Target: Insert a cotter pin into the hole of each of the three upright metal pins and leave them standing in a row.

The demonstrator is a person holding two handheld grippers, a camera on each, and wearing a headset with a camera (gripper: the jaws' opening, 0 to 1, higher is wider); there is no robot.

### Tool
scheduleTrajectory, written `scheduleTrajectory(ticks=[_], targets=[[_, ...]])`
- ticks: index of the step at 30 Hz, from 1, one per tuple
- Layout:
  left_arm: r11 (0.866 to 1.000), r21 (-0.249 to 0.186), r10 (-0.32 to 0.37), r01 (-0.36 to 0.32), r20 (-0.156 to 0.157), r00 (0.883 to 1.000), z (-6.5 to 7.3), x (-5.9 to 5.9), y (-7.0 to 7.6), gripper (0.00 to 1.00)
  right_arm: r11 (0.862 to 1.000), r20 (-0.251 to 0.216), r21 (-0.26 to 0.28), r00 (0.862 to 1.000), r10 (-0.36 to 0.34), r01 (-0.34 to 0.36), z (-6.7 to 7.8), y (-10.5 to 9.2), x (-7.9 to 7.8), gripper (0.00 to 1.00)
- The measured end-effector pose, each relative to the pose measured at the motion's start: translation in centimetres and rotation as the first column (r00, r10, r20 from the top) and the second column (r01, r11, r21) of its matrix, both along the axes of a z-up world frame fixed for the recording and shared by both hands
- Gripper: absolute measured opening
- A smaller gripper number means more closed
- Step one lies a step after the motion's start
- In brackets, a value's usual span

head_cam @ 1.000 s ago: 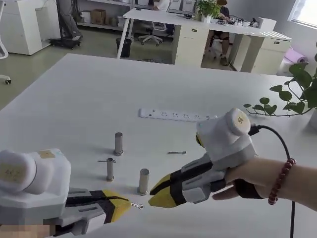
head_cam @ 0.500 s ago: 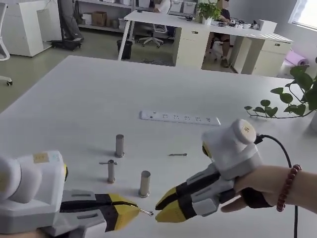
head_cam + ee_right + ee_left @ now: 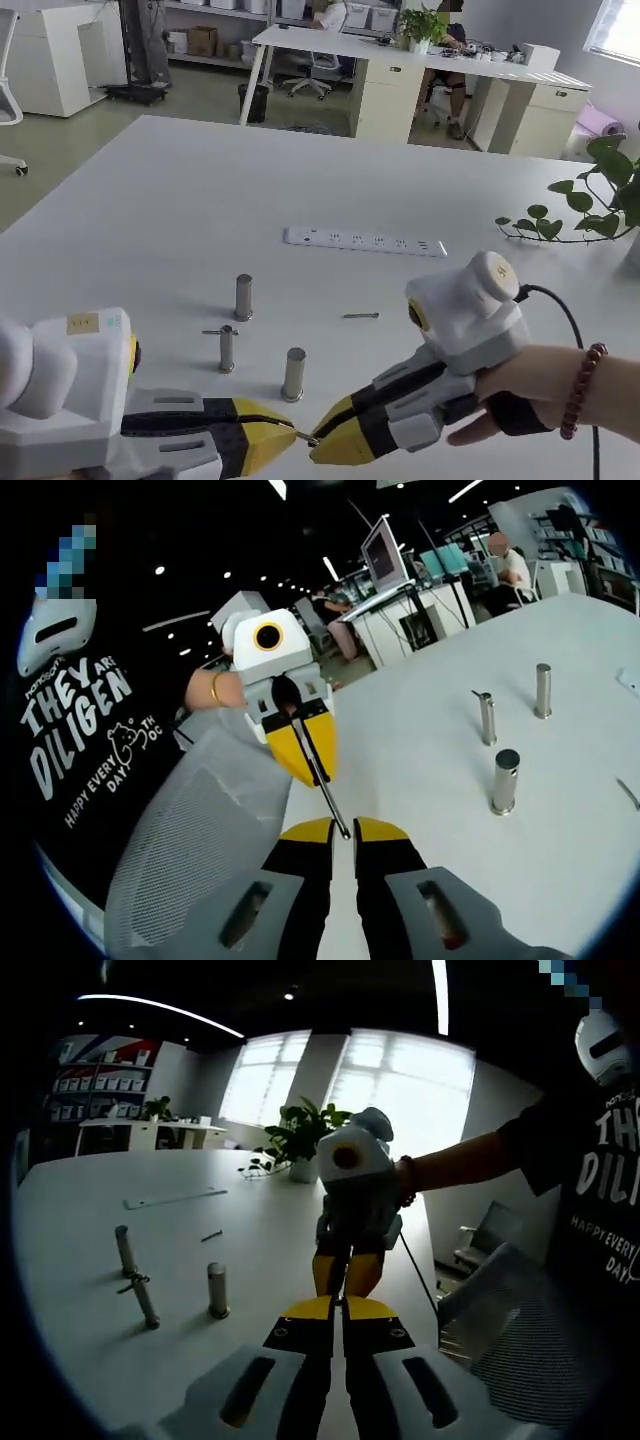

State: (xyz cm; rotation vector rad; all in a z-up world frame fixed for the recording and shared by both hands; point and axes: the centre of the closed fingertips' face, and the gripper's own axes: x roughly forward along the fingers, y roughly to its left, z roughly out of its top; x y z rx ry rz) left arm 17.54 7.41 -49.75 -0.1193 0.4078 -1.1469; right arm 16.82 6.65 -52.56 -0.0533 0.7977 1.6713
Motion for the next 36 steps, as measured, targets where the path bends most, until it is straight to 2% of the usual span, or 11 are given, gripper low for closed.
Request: scheduleTrajectory(ticks=[9,11,13,17,19,22,26,31,33,34,36], targets=[[1.000,-0.005,-0.005,0.005,-0.013,1.000,-0.1,0.1,0.1,0.00,1.000,0.019,0.000,0.999,0.026,-0.026,0.2,-0.1,0.0,0.00],[1.000,-0.002,-0.004,0.004,-0.015,1.000,-0.2,0.2,0.1,0.00,0.999,0.038,-0.006,0.999,0.034,-0.033,0.1,-0.2,0.0,0.00],[1.000,0.003,0.001,-0.001,-0.031,1.000,-0.4,0.3,0.1,0.00,0.999,0.059,-0.021,0.998,0.039,-0.037,-0.1,-0.2,0.1,0.00],[1.000,0.019,0.007,-0.006,-0.031,1.000,-0.8,0.3,0.1,0.01,0.996,0.117,-0.065,0.991,0.068,-0.061,-0.4,-0.2,0.2,0.00],[1.000,0.029,0.008,-0.008,-0.019,1.000,-0.8,0.4,0.0,0.01,0.993,0.142,-0.084,0.986,0.090,-0.078,-0.5,-0.2,0.0,0.00],[0.999,0.045,0.029,-0.028,-0.021,0.999,-1.1,0.7,0.3,0.03,0.991,0.163,-0.102,0.982,0.100,-0.084,-0.5,-0.1,0.1,0.00],[0.997,0.063,0.043,-0.043,-0.004,0.999,-1.3,1.1,0.5,0.04,0.989,0.184,-0.120,0.977,0.107,-0.086,-0.7,-0.1,0.4,0.00],[0.994,0.087,0.070,-0.071,0.009,0.998,-1.7,1.6,1.0,0.06,0.982,0.242,-0.175,0.963,0.118,-0.076,-1.3,-0.5,1.5,0.00],[0.992,0.098,0.082,-0.083,0.012,0.997,-1.9,1.8,1.2,0.08,0.981,0.278,-0.194,0.958,0.071,-0.017,-1.5,-0.7,2.9,0.00],[0.991,0.101,0.092,-0.093,0.016,0.996,-2.0,2.0,1.3,0.08,0.982,0.270,-0.189,0.960,0.075,-0.024,-1.4,-0.7,2.9,0.00],[0.986,0.104,0.131,-0.133,0.025,0.991,-2.1,2.6,1.7,0.09,0.978,0.293,-0.210,0.954,0.056,0.007,-1.7,-1.1,3.8,0.00]])
